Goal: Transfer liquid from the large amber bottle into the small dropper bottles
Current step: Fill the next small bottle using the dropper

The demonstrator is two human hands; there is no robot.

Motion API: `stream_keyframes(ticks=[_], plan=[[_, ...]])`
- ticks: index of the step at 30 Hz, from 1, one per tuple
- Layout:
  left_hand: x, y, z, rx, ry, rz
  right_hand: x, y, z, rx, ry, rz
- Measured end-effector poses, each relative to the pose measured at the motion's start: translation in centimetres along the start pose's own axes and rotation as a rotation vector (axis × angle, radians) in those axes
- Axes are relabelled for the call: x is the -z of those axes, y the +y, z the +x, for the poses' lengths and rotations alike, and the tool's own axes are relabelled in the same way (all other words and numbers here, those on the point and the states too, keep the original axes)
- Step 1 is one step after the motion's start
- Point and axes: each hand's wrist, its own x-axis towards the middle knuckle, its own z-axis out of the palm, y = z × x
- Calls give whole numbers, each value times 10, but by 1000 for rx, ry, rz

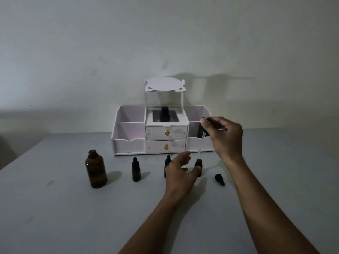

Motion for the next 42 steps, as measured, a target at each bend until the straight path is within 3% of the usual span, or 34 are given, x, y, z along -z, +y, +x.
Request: stream_keyframes(ticks=[15,33,42], plan=[[-17,-11,11,-25,-111,136,0,31,-9,-42,2,-60],[-18,-16,11,-45,-85,151,-3,33,-11,-30,3,-54],[1,-10,-3,-18,-101,132,10,7,-10,48,129,128]])
